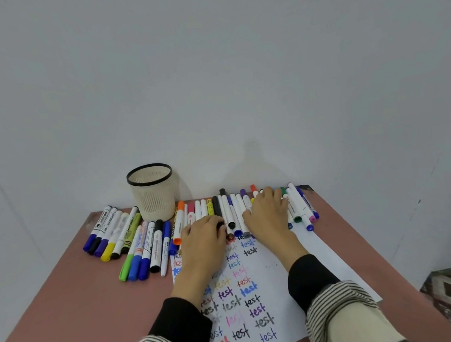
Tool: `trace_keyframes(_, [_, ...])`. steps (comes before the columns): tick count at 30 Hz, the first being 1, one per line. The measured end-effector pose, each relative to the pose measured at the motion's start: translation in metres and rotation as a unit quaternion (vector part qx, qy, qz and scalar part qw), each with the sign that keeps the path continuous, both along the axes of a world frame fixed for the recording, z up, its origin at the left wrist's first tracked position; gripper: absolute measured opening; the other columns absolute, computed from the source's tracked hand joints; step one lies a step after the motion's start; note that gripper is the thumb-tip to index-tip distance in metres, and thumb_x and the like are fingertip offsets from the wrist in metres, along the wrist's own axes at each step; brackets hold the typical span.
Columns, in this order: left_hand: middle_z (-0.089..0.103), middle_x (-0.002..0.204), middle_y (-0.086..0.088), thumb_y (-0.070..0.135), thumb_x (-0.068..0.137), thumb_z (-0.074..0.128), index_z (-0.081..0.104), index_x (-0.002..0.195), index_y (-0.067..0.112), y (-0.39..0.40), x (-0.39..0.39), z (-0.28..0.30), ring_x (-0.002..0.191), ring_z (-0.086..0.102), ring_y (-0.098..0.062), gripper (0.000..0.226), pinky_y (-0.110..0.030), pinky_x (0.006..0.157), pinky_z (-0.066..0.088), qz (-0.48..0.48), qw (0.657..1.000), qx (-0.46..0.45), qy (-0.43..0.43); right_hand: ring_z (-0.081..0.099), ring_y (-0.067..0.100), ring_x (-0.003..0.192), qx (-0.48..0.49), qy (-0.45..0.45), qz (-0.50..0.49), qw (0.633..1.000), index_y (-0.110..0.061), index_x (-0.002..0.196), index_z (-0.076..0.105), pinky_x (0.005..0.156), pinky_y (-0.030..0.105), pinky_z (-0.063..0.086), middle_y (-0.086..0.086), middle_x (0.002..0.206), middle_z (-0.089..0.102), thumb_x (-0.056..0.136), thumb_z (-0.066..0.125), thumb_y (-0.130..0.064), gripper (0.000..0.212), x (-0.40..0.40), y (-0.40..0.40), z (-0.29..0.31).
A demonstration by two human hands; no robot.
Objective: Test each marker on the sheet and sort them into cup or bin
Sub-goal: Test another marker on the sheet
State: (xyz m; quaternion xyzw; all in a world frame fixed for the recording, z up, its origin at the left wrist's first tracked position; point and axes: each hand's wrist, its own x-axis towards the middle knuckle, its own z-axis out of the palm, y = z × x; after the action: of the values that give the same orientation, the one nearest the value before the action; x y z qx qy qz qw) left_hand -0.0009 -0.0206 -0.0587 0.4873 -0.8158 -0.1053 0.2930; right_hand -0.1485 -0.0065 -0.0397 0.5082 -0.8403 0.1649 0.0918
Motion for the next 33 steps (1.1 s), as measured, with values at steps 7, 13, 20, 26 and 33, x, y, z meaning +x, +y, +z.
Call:
trace_keyframes(7, [0.060,0.127,0.005,0.031,0.102,0.042,0.054,0.131,0.025,0.000,-0.001,0.001,0.114,0.053,-0.011,0.031,-0.029,0.103,0.036,-0.008,1.000,0.007,0.010,0.055,0.017,0.074,-0.224,-0.224,0.018,0.948,-0.011,0.112,0.040,0.054,0.022,0.041,0.010,0.095,0.059,0.104,0.039,-0.023,0.016,0.000,0.011,0.014])
trace_keyframes(13, [0.042,0.147,0.000,0.026,0.101,0.047,0.039,0.144,0.019,0.003,-0.002,0.011,0.134,0.041,-0.018,0.045,-0.029,0.105,0.035,-0.020,0.993,-0.040,0.113,0.034,0.005,0.044,-0.257,-0.534,0.113,0.797,-0.011,0.085,0.054,0.039,0.016,0.026,0.003,0.062,0.045,0.101,0.043,-0.015,0.020,-0.022,0.032,0.023])
trace_keyframes(20, [0.053,0.126,0.009,0.040,0.102,0.035,0.049,0.129,0.025,0.016,-0.009,0.011,0.113,0.046,-0.013,0.034,-0.031,0.102,0.032,-0.050,0.994,-0.094,-0.027,0.030,0.010,0.046,-0.242,-0.605,0.151,0.743,-0.010,0.081,0.054,0.040,0.018,0.026,0.003,0.057,0.039,0.100,0.049,-0.014,0.020,-0.022,0.050,0.024])
trace_keyframes(26, [0.046,0.084,0.010,0.041,0.104,0.028,0.042,0.092,0.025,0.028,-0.013,0.007,0.076,0.038,-0.012,0.023,-0.026,0.072,0.026,-0.122,0.987,-0.089,-0.059,0.049,0.010,0.055,-0.333,-0.804,0.145,0.471,-0.014,0.069,0.048,0.063,0.024,0.047,-0.001,0.059,0.047,0.099,0.053,-0.028,0.034,-0.014,0.050,0.025])
trace_keyframes(33, [0.041,0.059,-0.001,0.055,0.100,0.028,0.035,0.067,0.017,0.038,-0.021,0.007,0.055,0.037,-0.016,0.051,-0.029,0.055,0.028,-0.210,0.977,0.015,-0.041,0.019,0.008,0.035,-0.336,-0.833,0.138,0.418,-0.019,0.056,0.027,0.038,0.020,0.025,-0.006,0.042,0.021,0.102,0.045,-0.023,0.050,-0.017,0.055,0.035])
